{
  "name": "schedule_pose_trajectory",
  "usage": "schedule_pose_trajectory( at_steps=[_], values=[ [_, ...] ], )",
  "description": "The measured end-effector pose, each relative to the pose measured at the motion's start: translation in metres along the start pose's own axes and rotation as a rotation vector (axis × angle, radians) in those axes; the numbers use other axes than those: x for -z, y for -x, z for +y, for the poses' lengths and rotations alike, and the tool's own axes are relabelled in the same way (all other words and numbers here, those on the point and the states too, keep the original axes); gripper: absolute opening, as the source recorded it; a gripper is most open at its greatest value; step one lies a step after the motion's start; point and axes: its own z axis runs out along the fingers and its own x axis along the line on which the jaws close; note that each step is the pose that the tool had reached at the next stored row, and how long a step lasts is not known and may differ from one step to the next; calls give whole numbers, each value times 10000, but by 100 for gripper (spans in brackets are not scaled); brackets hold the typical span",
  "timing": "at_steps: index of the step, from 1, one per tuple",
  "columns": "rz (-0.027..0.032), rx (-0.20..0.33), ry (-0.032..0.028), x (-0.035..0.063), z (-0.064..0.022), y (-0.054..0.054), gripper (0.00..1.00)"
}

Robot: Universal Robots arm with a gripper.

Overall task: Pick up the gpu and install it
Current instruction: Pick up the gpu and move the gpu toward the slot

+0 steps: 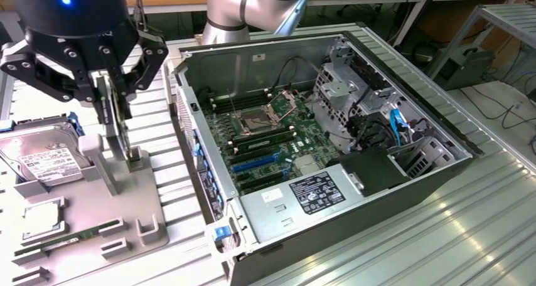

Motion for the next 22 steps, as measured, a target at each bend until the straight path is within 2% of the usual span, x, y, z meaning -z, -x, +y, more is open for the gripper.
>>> schedule_pose_trajectory(
  at_steps=[22],
  values=[
    [6, 144, -1, -8, -3, 451, 29]
  ],
)
